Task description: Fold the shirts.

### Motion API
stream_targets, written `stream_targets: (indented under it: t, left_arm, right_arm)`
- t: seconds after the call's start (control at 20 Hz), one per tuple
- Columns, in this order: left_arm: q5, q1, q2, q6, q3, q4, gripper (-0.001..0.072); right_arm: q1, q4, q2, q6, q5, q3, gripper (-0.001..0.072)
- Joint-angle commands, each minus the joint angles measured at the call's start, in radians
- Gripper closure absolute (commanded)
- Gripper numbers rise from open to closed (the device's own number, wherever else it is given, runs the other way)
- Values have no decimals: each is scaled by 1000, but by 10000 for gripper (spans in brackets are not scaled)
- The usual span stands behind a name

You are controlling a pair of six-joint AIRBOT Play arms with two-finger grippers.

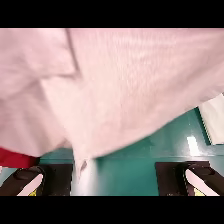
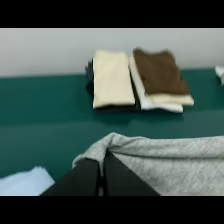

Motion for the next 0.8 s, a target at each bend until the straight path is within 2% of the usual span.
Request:
stream_targets:
  t: [0.0, 0.15, 0.25, 0.35, 0.55, 0.65, 0.75]
  left_arm:
    - [-75, 1, -162, 1, -189, -14, 688]
    - [6, 1, -322, 26, -362, -22, 688]
    - [92, 1, -437, 31, -423, -21, 688]
    - [174, 1, -547, 73, -429, -24, 688]
    - [334, 9, -664, 78, -428, -27, 688]
    - [355, 22, -669, 80, -419, -27, 688]
    - [317, 34, -668, 115, -399, -28, 688]
  right_arm:
    - [0, -3, -68, -1, 6, -159, 699]
    - [0, -2, -212, -12, -5, -301, 698]
    - [-1, 26, -330, -30, -59, -385, 698]
    - [0, 50, -449, -38, -135, -440, 698]
    - [-16, 60, -667, -37, -191, -351, 698]
    - [-45, 137, -729, -37, -190, -264, 698]
    - [-77, 203, -745, -40, -177, -199, 698]
